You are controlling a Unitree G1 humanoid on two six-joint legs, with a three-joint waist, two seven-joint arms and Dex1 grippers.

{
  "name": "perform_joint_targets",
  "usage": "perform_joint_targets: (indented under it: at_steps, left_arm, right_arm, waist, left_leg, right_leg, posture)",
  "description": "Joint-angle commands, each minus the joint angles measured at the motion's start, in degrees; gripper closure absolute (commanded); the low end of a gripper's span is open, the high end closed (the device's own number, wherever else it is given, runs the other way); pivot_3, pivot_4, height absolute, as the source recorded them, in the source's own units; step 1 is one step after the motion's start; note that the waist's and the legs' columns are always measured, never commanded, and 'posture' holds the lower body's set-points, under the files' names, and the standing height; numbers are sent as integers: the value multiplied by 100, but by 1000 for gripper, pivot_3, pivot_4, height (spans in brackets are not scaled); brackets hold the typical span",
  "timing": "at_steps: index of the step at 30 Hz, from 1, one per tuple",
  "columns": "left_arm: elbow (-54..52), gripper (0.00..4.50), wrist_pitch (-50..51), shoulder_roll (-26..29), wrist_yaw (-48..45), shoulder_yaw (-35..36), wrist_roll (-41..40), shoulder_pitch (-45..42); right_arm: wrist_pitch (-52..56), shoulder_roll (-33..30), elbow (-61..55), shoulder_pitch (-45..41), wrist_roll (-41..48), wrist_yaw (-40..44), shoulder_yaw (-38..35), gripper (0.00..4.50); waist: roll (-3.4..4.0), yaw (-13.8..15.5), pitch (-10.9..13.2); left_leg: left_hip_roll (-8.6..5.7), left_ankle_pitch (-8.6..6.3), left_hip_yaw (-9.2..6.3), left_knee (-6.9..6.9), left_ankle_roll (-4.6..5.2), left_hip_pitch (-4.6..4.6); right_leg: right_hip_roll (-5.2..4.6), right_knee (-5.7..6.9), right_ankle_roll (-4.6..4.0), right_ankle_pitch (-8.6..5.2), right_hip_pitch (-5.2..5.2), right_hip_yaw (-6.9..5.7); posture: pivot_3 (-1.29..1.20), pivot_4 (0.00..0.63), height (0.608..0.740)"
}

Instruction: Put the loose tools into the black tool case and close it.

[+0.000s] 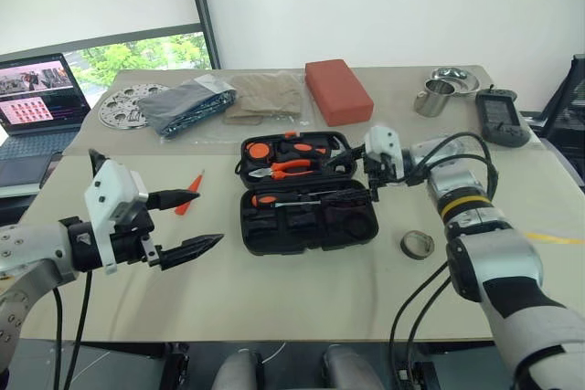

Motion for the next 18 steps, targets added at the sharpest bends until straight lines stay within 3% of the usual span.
perform_joint_targets:
  at_steps: [1, 10, 18]
  left_arm:
    - [79, 0, -185, 117, -54, -73, 5, -164]
    - [253, 0, -258, 266, -161, -195, 14, -321]
    - [225, 0, -249, 333, -155, -125, 7, -258]
  right_arm:
    - [441, 66, -205, 95, 316, -160, -318, 1458]
    - [94, 240, -151, 387, -40, -567, -125, 4447]
    - [-166, 277, 125, 429, -589, -1024, 216, 4447]
  waist:
    - [0, 1, 0]
    - [-2, -16, 1]
    - [-3, -5, 2]
  left_leg:
    - [0, 1, 0, -2, -2, 0]
    - [-2, 3, 2, -7, -5, -4]
    - [-3, 4, 1, -8, -8, -3]
  right_leg:
    - [0, 0, 0, 0, 0, 0]
    - [4, -2, 0, 0, -7, 3]
    - [4, -3, 0, 0, -7, 2]
  posture:
    - [0, 150, 740]
    - [0, 150, 740]
    - [0, 150, 740]
